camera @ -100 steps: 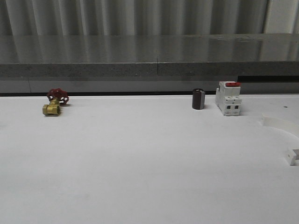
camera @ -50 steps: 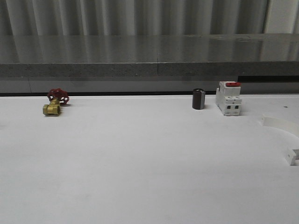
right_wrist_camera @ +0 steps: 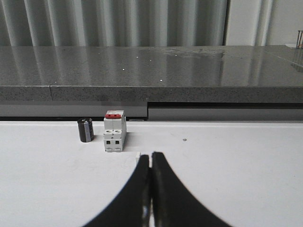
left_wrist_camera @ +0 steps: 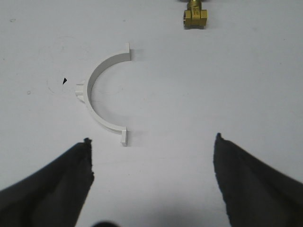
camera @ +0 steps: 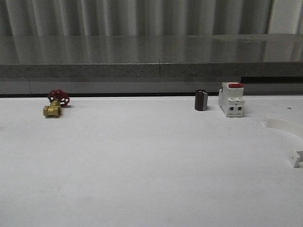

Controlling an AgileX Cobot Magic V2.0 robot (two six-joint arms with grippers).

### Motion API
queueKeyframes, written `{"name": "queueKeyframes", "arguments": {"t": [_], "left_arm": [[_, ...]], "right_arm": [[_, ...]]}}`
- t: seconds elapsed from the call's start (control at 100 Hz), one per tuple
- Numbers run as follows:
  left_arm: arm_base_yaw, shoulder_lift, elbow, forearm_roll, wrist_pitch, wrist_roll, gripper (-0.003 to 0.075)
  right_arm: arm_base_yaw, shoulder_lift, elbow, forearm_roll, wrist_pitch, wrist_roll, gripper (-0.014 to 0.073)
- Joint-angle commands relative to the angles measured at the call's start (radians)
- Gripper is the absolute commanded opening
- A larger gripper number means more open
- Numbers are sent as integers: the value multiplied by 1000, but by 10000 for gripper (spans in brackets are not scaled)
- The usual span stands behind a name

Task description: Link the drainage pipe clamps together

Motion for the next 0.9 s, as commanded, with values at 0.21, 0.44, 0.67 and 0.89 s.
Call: {"name": "queueKeyframes", "arguments": {"t": [0.21,0.44,0.67,0.89], "left_arm": [[115,299,-255,-13,69,-11,549],[181,503,-400,-14,194,-11,547],[196,708,-513,37,253,10,547],[196,862,-609,38,255,31,547]], "right_arm": [[-3,-21,-15,0,-85,1,-67],[-3,-21,-15,0,-85,1,-67],[-3,-21,-15,0,-85,1,-67],[-3,-21,-15,0,-85,1,-67]]}}
